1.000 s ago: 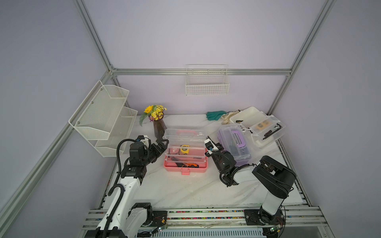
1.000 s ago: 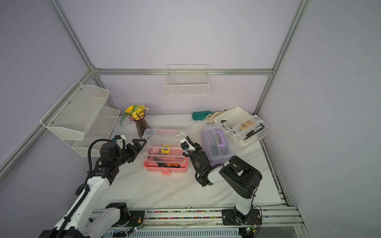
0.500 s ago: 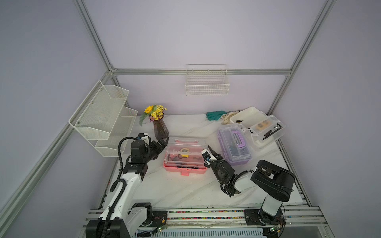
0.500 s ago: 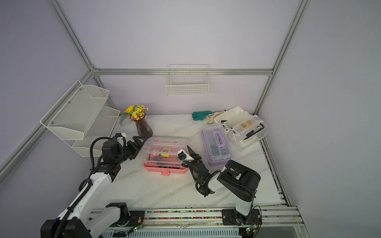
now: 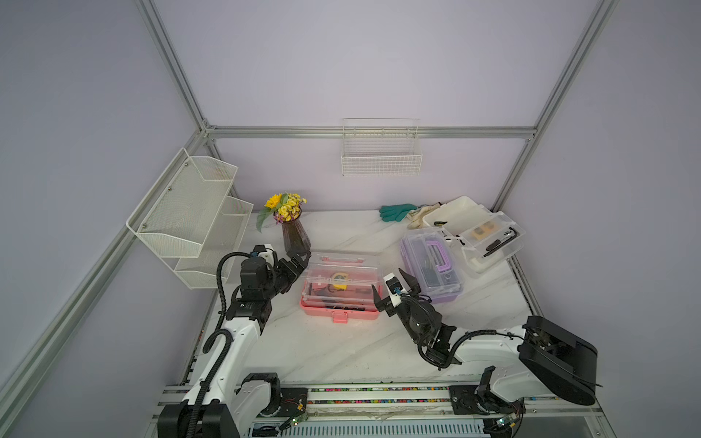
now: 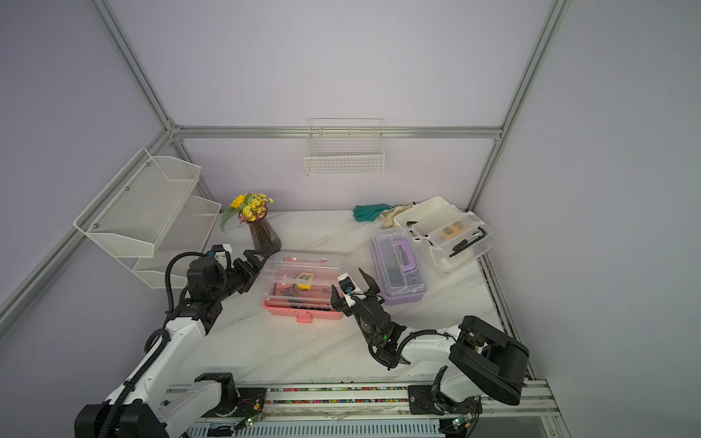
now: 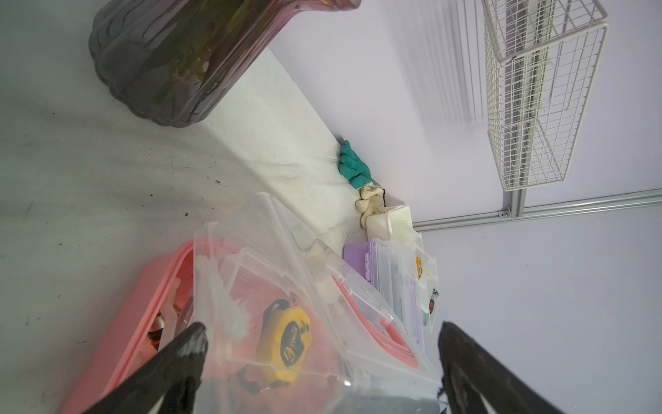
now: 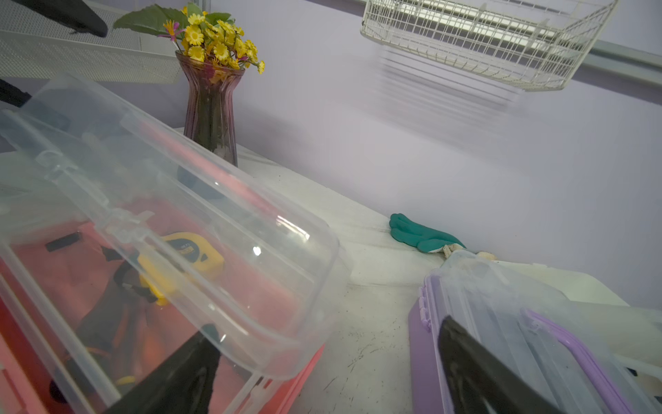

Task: Close toolboxes
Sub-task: Close the toolbox lid.

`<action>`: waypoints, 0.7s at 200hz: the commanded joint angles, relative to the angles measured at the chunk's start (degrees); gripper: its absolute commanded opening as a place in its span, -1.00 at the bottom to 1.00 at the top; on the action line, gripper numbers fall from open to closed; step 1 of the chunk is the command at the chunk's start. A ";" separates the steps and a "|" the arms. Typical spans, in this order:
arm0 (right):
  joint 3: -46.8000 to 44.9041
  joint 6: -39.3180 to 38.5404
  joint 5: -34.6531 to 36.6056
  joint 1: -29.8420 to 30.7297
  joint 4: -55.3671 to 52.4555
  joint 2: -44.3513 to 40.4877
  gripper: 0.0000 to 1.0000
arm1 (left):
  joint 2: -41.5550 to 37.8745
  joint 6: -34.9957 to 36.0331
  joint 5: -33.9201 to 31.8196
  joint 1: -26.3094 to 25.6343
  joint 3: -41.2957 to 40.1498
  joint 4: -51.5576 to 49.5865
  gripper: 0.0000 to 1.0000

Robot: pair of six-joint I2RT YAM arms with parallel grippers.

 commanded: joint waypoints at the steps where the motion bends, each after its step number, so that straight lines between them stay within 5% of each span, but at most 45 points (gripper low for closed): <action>1: -0.49 7.38 -3.02 0.62 -8.94 -1.19 0.94 | -0.04 -1.09 0.85 0.41 -0.10 3.83 1.00; 82: -0.26 15.29 -9.62 0.88 -21.40 -5.67 0.95 | 0.51 -0.58 1.08 0.39 -0.51 4.26 1.00; 140: -0.09 30.42 -14.62 0.88 -34.52 -8.86 0.95 | 4.55 4.55 0.81 -0.83 4.04 4.57 1.00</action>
